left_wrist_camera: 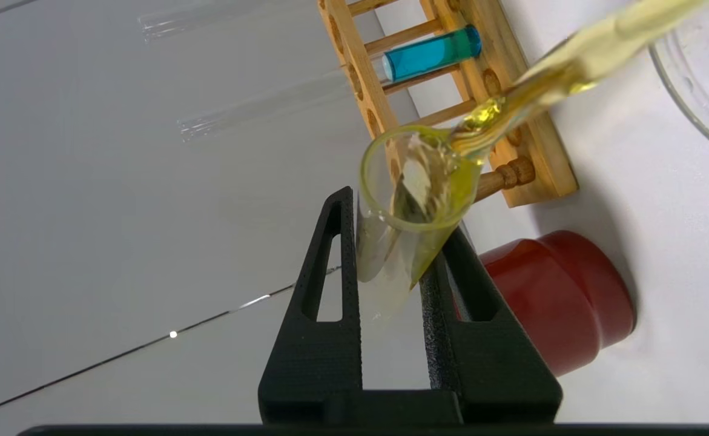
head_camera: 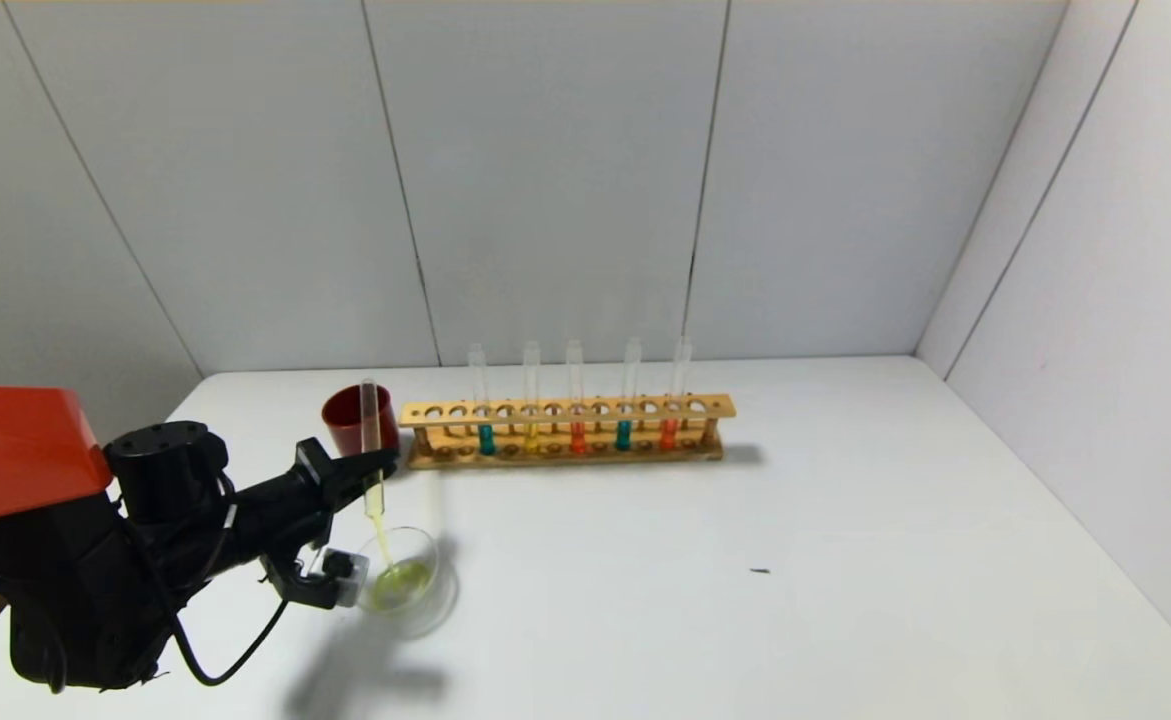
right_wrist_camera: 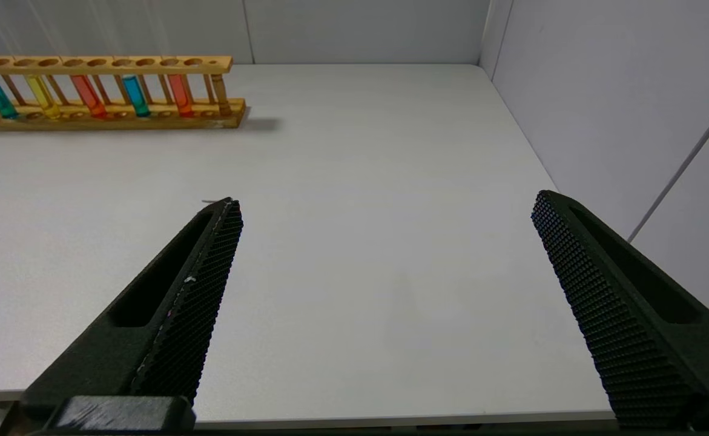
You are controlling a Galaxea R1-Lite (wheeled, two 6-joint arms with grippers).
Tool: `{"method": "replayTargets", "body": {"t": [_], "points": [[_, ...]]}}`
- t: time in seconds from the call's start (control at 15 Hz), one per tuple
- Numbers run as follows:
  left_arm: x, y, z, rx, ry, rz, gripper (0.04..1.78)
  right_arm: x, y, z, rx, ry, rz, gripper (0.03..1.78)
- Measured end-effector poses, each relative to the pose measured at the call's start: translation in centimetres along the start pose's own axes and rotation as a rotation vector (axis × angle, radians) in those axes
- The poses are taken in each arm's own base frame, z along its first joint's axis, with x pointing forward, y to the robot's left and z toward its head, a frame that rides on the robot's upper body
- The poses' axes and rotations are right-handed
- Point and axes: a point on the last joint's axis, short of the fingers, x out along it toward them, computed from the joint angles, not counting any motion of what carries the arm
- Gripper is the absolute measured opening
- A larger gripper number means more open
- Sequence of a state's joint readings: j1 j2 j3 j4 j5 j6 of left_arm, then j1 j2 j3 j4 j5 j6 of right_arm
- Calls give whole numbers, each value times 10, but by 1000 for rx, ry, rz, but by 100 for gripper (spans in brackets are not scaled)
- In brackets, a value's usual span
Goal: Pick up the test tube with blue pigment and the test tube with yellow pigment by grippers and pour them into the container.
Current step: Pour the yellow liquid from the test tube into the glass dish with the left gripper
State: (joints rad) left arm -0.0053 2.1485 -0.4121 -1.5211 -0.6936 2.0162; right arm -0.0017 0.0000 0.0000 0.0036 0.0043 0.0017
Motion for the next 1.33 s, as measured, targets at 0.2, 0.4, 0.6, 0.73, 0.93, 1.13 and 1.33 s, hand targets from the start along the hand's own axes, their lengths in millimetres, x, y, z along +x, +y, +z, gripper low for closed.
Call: {"method": "replayTargets", "body": {"t": [0.2,0.4,0.6,0.73,0.93,1.13,1.33], "points": [[2,1,-1,28,-8,12,33,0,0,0,0,0,0,175],[4,6,-5,98,-11,38,33,0,0,0,0,0,0,175],[4,8,-6,126,-12,47,33,0,0,0,0,0,0,175],[3,13,-7,189,-34,74,33,0,0,0,0,0,0,175],[2,21,-9,259,-39,108,33,0,0,0,0,0,0,175],[2,27,-8,311,-50,131,33,0,0,0,0,0,0,175],[2,34,-7,348,-49,149,33,0,0,0,0,0,0,175]]}}
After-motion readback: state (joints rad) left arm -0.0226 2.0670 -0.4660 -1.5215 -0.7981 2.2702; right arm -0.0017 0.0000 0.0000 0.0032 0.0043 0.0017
